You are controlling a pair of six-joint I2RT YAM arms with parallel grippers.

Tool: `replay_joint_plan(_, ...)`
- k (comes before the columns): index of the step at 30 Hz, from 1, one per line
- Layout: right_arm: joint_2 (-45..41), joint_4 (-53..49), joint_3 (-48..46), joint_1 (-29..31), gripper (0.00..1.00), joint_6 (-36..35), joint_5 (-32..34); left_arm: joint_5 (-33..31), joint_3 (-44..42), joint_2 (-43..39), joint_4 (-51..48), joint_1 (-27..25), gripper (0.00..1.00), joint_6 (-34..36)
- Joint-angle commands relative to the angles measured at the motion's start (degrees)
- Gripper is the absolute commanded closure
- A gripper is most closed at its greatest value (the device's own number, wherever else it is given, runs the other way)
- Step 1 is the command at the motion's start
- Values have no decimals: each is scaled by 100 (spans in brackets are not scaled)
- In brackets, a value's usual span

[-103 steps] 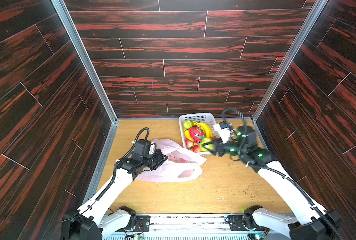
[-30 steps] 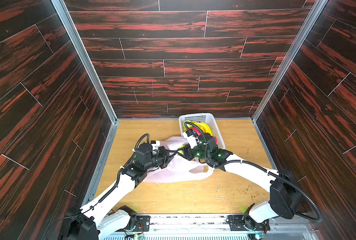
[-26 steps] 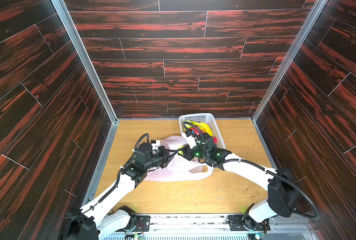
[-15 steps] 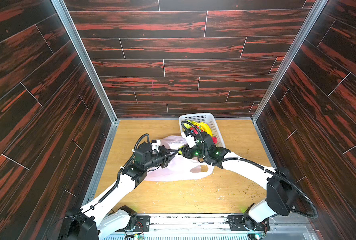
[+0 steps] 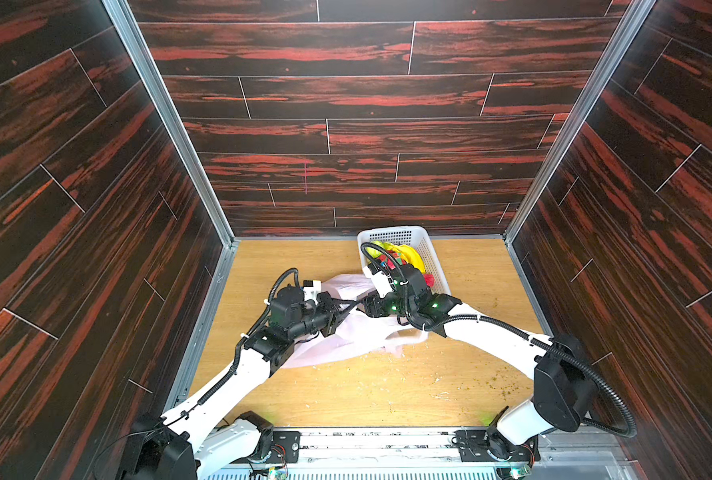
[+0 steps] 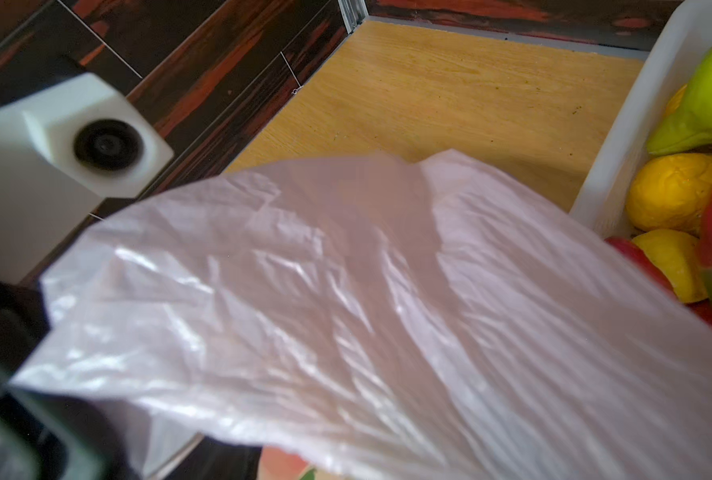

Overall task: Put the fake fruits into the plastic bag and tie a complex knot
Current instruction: 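Lower the green pear into the bag beside the left gripper and release, then move the open right gripper back over the fruit basket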

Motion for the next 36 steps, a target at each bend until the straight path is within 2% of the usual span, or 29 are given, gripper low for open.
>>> replay_joint_plan(1,-354,-186,100,5,25,0,44,-34,-78,-43,65,31,100,-7)
replay_joint_plan(5,-597,-375,116,3,28,89,17,-38,-162,-77,73,75,100,8)
replay_joint_plan(8,-784,-602,168,4,36,131,-6,-36,-242,-152,5,142,100,114)
replay_joint_plan(14,-970,-1151,489,3,57,233,-285,-20,-351,-245,-323,240,100,396)
replay_joint_plan(17,-1051,-1289,644,6,63,239,-382,8,-376,-236,-305,271,100,405)
replay_joint_plan(20,-1129,-1666,950,-1,66,110,-118,70,-355,-244,-344,306,100,423)
replay_joint_plan(22,-1166,-2115,1263,-28,63,-106,211,62,-317,-292,-450,350,100,455)
replay_joint_plan(24,-1213,-2512,1467,-189,53,-259,473,49,-275,-352,-618,382,100,525)
replay_joint_plan(26,-1273,-2710,1478,-529,45,-331,318,35,-260,-418,-731,434,100,555)
replay_joint_plan(31,-1172,-2842,1216,-1579,34,-530,22,199,-313,-509,-824,634,100,555)
replay_joint_plan(36,-535,-2846,1203,-2210,29,-848,58,454,-384,-455,-651,821,100,405)
